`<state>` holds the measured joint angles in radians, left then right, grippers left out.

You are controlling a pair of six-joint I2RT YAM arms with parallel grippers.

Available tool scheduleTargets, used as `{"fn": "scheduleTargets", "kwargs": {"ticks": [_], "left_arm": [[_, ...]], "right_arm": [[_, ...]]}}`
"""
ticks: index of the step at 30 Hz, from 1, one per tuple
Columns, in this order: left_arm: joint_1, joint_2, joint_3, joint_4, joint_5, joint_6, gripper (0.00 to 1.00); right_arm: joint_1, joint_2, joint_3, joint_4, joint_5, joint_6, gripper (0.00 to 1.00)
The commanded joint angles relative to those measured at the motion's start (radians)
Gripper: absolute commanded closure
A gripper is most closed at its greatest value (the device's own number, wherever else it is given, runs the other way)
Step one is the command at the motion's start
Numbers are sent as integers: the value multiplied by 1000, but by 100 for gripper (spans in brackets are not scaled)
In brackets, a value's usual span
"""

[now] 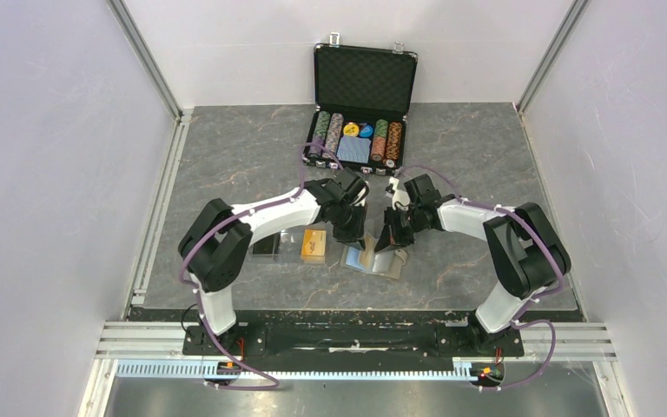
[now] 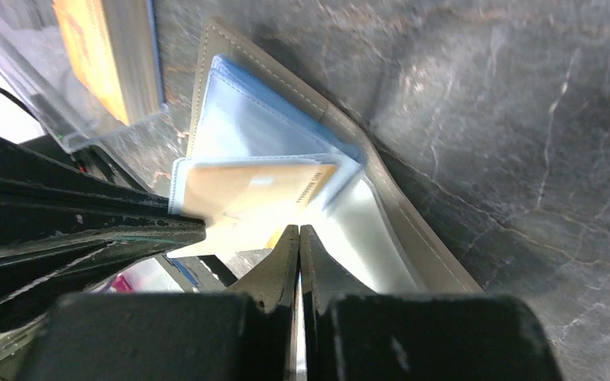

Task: Put the credit cards into the card holder
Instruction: Insert the credit card into the card holder.

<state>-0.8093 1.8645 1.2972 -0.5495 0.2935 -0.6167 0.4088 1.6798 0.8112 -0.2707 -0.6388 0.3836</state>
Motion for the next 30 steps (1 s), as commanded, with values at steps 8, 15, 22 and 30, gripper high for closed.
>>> {"fn": "scheduleTargets", "kwargs": {"ticks": [8,15,22,30], "left_arm": [[9,-155,-17,-91,-143,-1,85],[5,-105,-12,-38,-59,-10,59],[0,-94,-19,46,18,-49,57],[-19,-42,-29,145,99,-105,51]], "right_arm": [[3,-50,103,-21,8,17,100],[-11,-79,113,-30,19,20,100],[-49,-116,132,-59,25,10,100],[-65,-125,151,-105,33,-28,99]]}}
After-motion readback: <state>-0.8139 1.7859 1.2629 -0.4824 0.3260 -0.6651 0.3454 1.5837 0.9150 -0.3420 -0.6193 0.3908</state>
